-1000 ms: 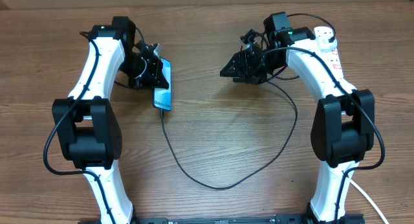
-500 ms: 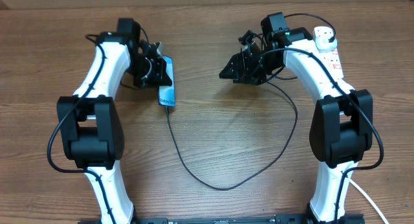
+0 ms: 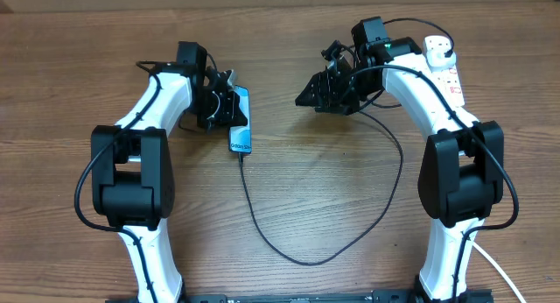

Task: Plug charger to phone and switch on socket
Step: 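Lower the phone with the left gripper toward the table center, then lay the phone flat on the table with the left gripper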

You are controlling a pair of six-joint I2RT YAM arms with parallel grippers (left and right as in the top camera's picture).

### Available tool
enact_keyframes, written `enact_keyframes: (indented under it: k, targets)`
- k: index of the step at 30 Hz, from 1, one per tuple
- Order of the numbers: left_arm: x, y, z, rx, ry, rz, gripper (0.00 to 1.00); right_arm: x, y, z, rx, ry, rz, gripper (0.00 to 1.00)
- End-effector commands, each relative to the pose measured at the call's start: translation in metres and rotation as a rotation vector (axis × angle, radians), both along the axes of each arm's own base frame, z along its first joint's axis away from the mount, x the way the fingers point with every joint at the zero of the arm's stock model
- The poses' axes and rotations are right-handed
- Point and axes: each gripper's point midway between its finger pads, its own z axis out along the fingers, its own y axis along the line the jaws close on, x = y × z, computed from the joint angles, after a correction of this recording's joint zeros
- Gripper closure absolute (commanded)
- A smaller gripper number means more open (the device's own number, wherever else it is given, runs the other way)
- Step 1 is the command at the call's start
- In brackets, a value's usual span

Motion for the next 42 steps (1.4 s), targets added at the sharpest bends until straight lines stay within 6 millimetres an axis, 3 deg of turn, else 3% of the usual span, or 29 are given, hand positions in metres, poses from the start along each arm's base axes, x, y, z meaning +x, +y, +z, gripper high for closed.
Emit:
enact_keyframes:
  k: [1, 7, 16, 32, 36, 42]
  targets:
    - [-0.002, -0.016, 0.002, -0.034, -0.005, -0.008, 0.96, 0.004, 0.002, 0.013, 0.003, -0.049, 0.008, 0.4]
    - [0.003, -0.029, 0.001, -0.049, 0.006, 0.053, 0.96, 0.005, 0.002, 0.013, 0.004, -0.051, 0.008, 0.39]
    - [-0.004, -0.051, 0.0, -0.048, 0.002, 0.01, 0.96, 0.005, 0.002, 0.014, 0.005, -0.052, 0.008, 0.39]
    - [-0.002, -0.047, -0.004, 0.006, -0.007, 0.019, 0.96, 0.005, 0.002, 0.013, 0.004, -0.051, 0.008, 0.39]
    - [0.001, -0.036, -0.011, 0.074, 0.015, 0.101, 0.96, 0.005, 0.002, 0.013, 0.004, -0.051, 0.008, 0.39]
    - [0.001, -0.034, -0.012, 0.083, 0.031, 0.139, 0.96, 0.005, 0.002, 0.013, 0.004, -0.051, 0.008, 0.39]
